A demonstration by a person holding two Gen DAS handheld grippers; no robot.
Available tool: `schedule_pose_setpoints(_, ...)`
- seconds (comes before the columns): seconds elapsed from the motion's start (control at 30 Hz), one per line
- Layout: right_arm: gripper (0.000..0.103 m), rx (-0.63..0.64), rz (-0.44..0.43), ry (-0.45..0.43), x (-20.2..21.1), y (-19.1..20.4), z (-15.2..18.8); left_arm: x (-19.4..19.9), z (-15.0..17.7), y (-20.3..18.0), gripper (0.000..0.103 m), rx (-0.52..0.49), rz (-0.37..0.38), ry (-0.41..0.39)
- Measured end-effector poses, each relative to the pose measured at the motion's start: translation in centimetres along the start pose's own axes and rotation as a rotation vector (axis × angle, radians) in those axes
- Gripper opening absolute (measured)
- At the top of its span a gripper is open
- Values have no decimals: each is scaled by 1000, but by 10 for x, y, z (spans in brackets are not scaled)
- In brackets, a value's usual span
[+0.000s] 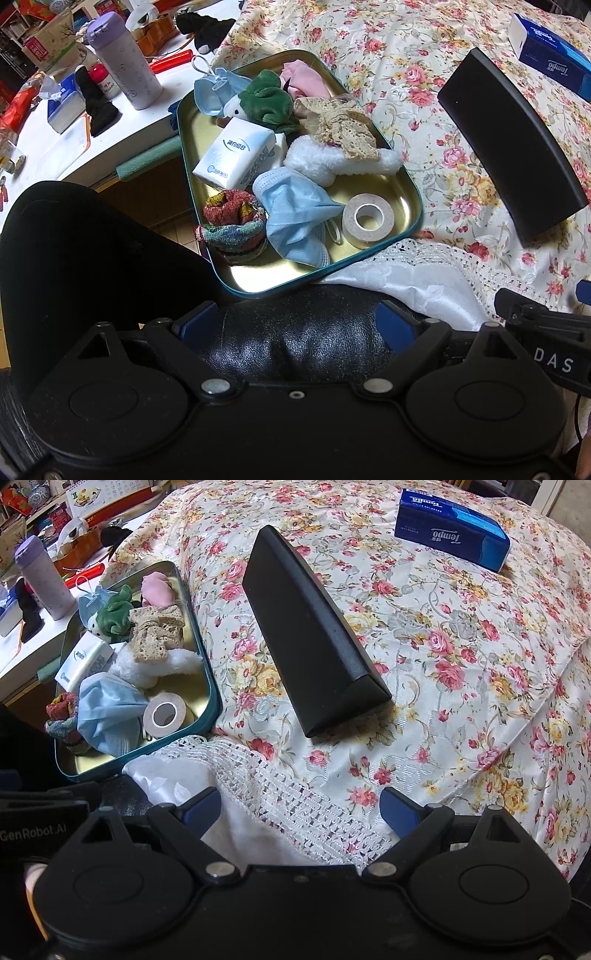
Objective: Organize soft objects
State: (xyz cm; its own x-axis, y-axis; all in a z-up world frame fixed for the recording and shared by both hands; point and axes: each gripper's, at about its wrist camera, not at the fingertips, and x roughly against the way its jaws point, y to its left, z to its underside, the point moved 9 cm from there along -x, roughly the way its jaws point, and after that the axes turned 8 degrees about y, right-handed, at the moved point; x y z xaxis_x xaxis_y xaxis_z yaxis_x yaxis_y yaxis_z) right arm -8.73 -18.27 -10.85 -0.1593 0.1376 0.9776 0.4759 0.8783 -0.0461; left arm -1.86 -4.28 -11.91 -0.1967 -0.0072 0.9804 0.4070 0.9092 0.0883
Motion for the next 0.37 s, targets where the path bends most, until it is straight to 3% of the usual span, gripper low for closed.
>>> schedule_pose_setpoints(0.37,93,1,-4,-3,2,-2,0,2,-1,-1,90,-11,-7,-20)
